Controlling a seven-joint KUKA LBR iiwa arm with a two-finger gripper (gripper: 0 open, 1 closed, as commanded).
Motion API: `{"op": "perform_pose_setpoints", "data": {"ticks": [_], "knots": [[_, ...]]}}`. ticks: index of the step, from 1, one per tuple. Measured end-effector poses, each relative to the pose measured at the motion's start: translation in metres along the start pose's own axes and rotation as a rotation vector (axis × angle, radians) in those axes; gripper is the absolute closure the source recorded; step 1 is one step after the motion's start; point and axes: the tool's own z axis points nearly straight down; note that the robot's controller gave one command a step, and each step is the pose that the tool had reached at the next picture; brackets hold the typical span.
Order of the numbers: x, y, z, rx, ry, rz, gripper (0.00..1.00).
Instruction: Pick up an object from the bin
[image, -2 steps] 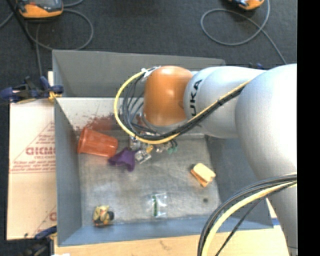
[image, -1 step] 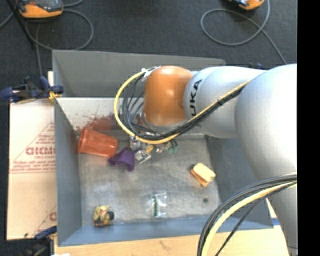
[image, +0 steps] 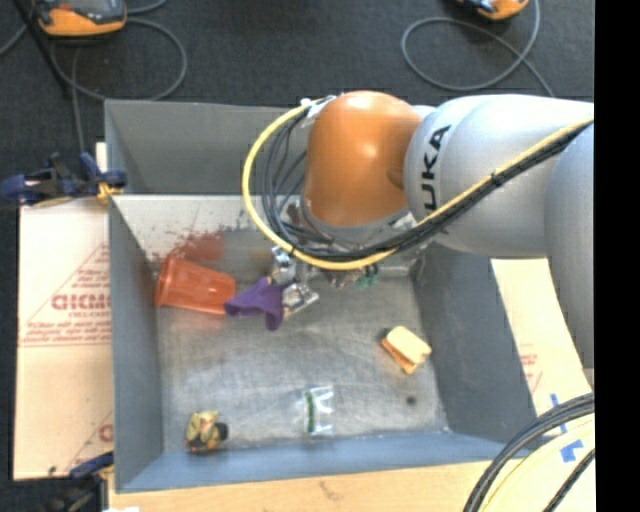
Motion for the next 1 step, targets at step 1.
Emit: {"op": "perform_pose_setpoints", "data": {"ticks": [1], "knots": [[-0.0001,0.0003,0.0,-0.001,0.0,0.0,1.0]]}}
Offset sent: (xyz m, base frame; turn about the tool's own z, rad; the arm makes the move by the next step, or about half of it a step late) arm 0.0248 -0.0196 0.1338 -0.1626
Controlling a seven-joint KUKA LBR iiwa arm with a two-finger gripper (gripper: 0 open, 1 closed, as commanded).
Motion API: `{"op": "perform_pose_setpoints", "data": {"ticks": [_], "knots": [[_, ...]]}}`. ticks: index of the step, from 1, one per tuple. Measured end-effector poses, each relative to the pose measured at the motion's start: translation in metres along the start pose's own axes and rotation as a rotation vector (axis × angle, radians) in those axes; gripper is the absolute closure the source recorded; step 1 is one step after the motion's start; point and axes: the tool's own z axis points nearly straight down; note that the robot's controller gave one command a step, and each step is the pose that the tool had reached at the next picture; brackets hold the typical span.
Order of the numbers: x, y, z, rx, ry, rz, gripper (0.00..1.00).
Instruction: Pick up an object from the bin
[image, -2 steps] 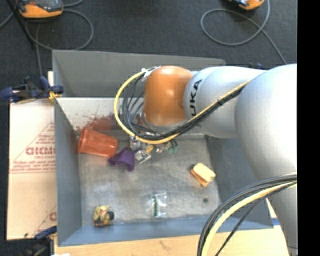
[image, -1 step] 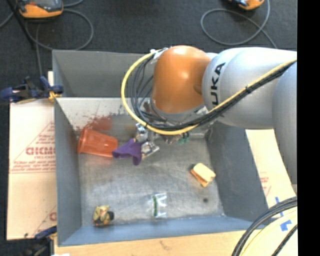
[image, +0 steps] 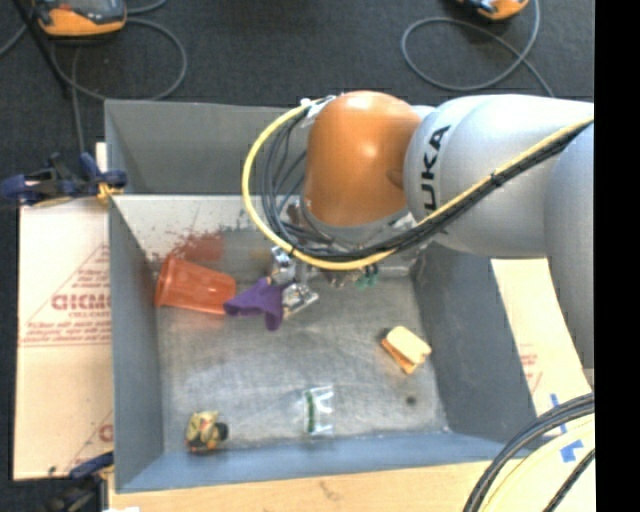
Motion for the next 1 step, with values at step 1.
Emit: {"op": "perform_pose_setpoints", "data": {"ticks": [1], "knots": [[-0.0034,-0.0082,-0.0387,-0.001,0.007,-0.052,1.0]]}}
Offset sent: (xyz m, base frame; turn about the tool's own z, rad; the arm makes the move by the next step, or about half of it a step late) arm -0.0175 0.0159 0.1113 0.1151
